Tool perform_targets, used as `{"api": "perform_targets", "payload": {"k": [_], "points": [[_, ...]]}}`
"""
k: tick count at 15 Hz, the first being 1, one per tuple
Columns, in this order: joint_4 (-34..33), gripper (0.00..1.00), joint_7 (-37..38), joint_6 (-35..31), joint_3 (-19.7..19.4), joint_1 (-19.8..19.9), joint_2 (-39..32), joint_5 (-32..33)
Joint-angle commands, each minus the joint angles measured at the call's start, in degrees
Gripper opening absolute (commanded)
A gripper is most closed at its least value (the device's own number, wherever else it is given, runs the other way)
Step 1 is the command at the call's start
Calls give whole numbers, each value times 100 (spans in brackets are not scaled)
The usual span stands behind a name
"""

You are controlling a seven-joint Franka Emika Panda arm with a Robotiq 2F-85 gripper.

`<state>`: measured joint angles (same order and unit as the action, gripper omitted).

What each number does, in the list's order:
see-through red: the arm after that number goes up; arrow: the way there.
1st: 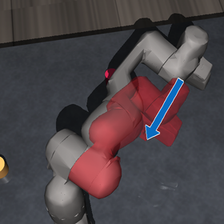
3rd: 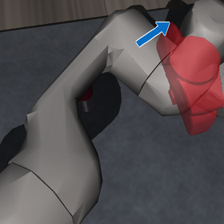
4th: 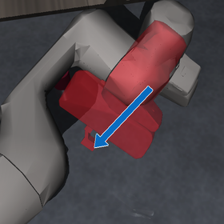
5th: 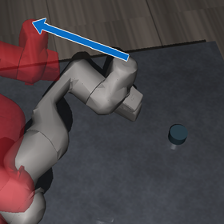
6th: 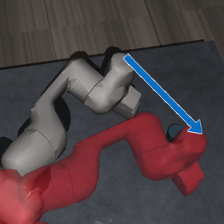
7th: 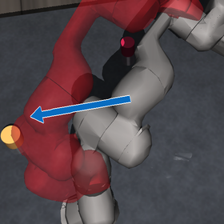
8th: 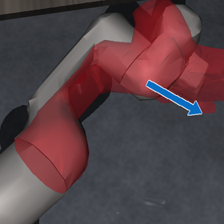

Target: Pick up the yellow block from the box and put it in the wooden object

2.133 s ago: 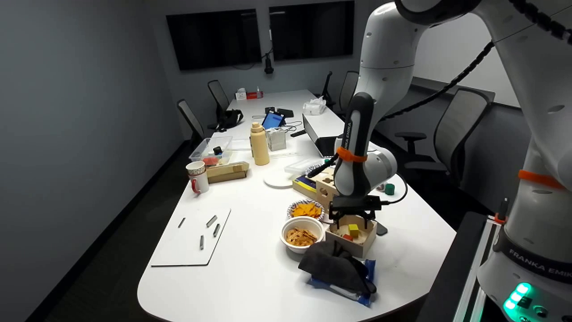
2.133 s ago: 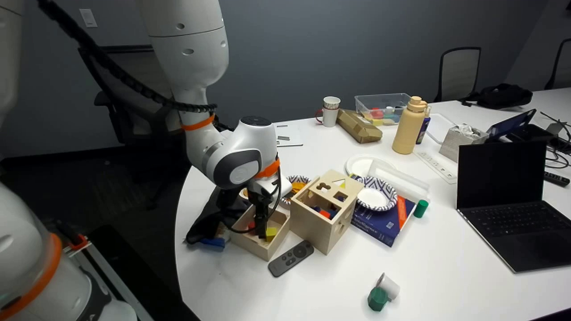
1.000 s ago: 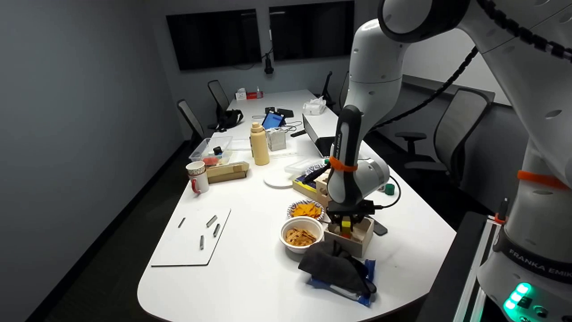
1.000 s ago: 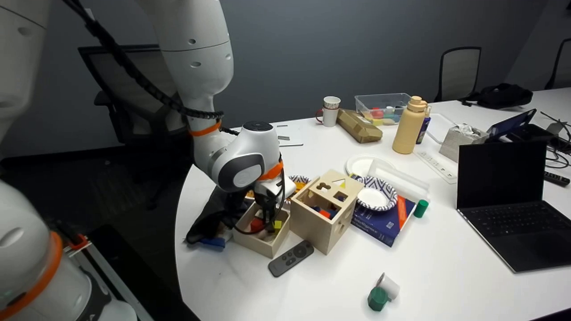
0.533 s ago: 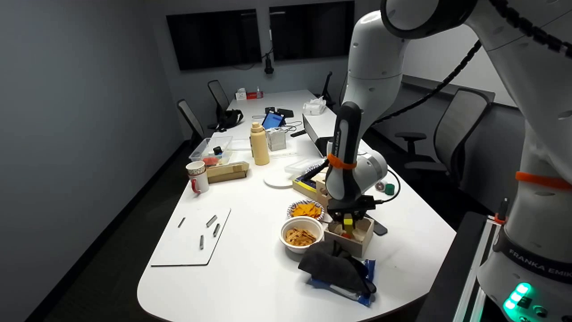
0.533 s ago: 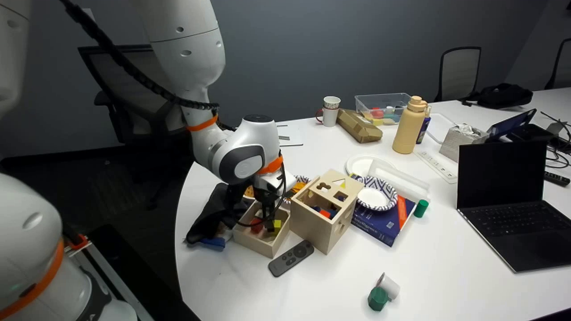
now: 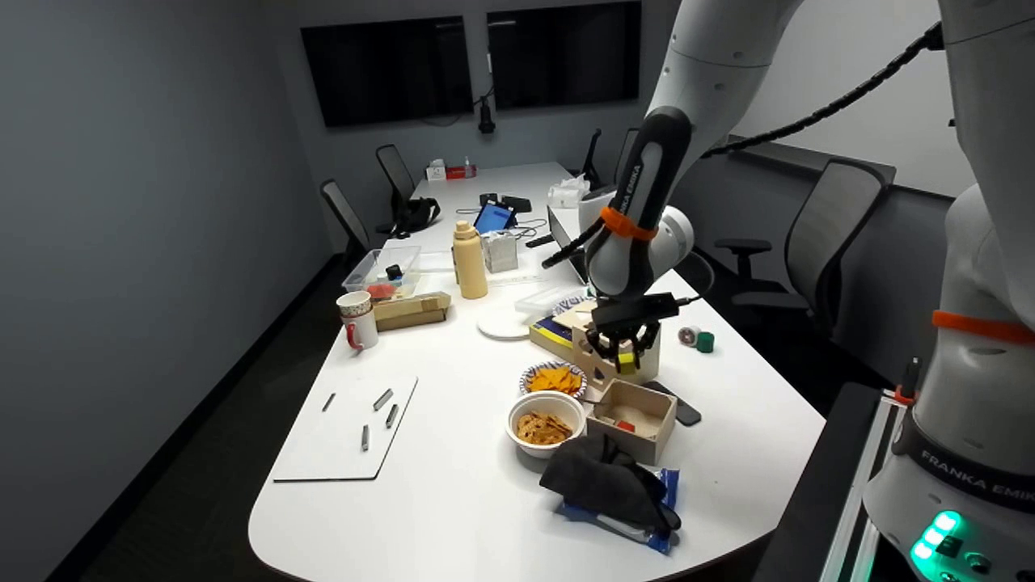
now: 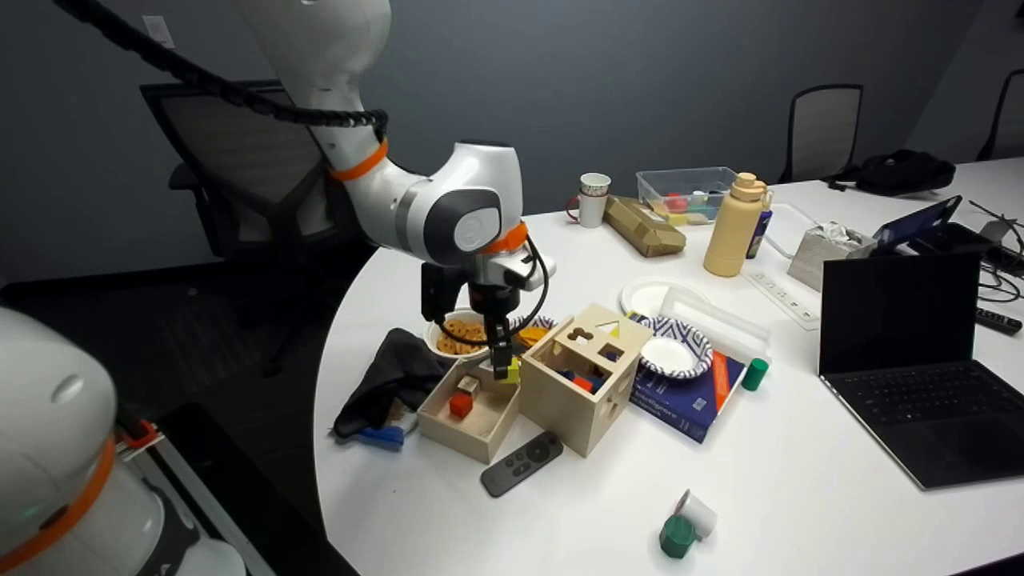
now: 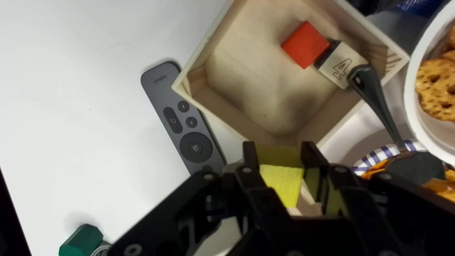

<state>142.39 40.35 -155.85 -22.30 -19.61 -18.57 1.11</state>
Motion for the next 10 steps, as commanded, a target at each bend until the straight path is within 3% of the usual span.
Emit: {"api": "perform_targets", "payload": {"k": [1,4,10], "points": [[-181,10,-291,861,250,553,671,630],[-491,10,-566,1460,534,1019,927,928],[-1078,10,-1968,1315,932,1917,619,867]]}}
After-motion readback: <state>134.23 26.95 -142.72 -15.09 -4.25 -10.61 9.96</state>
